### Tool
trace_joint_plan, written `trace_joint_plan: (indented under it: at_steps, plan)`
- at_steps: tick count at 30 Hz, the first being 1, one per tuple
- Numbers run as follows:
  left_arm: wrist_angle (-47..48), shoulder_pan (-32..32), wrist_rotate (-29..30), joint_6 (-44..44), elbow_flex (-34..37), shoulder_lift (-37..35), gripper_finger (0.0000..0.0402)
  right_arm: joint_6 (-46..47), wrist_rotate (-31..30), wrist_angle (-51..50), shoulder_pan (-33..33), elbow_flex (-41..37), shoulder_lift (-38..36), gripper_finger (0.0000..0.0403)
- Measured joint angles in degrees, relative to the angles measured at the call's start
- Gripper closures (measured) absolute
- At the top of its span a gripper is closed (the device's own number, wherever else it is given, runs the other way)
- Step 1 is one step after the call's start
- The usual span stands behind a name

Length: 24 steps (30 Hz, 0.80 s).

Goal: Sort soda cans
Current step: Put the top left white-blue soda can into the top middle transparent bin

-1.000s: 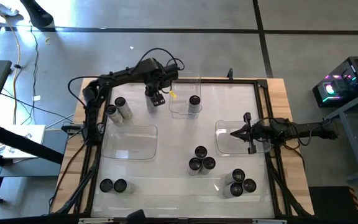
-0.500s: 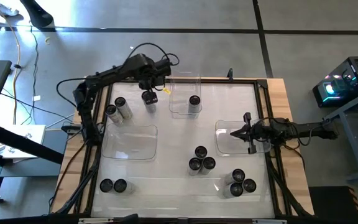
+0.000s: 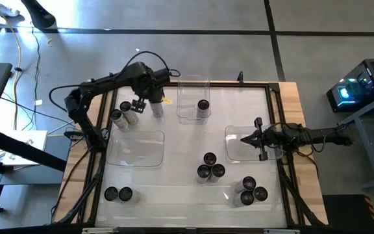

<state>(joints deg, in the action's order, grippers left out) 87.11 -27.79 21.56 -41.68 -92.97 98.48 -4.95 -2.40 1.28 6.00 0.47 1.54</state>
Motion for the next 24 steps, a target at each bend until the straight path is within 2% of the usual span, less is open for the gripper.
trace_joint_plan:
  at_steps: [2, 8, 16, 24]
  plan:
    - [-3.7, 0.17, 2.16, -2.96, 2.13, -0.02, 0.0076, 0.0, -0.01, 0.02, -0.01, 0.02, -0.01, 0.0402]
    - [-11.11, 0.22, 2.32, -6.46, 5.95, 0.0, 0.0076, 0.0, 0.0, 0.01, -0.02, 0.0, -0.02, 0.0402]
    - [-11.67, 0.23, -6.36, -6.42, 6.04, -0.06, 0.0076, 0.0, 0.0, 0.0, -0.02, 0.0, -0.01, 0.0402]
    - [-15.26, 0.42, -9.39, -6.37, 6.04, 0.57, 0.0076, 0.0, -0.01, 0.0, 0.0, 0.02, 0.0, 0.0402]
